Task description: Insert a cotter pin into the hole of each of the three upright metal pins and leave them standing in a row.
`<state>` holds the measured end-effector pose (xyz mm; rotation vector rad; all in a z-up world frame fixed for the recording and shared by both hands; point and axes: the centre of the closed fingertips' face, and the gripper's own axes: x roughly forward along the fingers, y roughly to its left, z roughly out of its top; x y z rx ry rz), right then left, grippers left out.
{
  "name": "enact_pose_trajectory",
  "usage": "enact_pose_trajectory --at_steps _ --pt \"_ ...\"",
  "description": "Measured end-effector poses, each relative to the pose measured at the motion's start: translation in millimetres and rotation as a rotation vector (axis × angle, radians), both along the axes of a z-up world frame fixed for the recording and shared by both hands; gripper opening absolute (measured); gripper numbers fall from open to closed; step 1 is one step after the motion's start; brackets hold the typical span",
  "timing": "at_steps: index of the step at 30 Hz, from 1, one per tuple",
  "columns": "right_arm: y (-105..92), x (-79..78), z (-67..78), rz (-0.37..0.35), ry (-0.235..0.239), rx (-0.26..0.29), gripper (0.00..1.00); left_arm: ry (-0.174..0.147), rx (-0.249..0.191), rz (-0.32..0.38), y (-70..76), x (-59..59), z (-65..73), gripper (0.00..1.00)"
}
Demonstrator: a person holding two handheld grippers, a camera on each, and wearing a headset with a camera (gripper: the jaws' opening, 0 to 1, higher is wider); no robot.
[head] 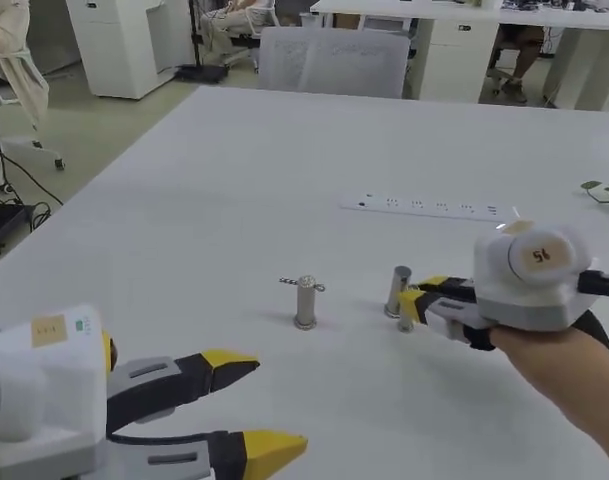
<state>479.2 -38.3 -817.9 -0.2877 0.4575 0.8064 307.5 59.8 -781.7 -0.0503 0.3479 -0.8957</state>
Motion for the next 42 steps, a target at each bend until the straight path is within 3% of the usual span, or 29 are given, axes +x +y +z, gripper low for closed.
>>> enact_pose_trajectory --at_steps 9,16,27,34,42 --pt "7.7 -26.7 7.2 0.079 0.01 -0.001 0.09 -0.007 0.003 -0.007 -0.9 -0.7 2.4 0.5" --pt "19.0 -59.0 13.9 0.145 0.034 0.027 0.09 -0.018 0.01 -0.014 -1.6 -2.8 7.3 0.5" --pt "41.4 -111.2 11.8 0.24 0.066 0.016 0.09 -0.029 0.029 -0.028 -2.8 -8.8 11.6 0.5" --pt "51.7 -132.6 8.1 0.287 0.077 0.001 0.09 -0.037 0.041 -0.032 -2.3 -12.1 14.5 0.5" --pt "54.9 -143.3 -0.9 0.325 0.086 -0.017 0.09 -0.045 0.05 -0.035 -3.2 -15.2 17.3 0.5"
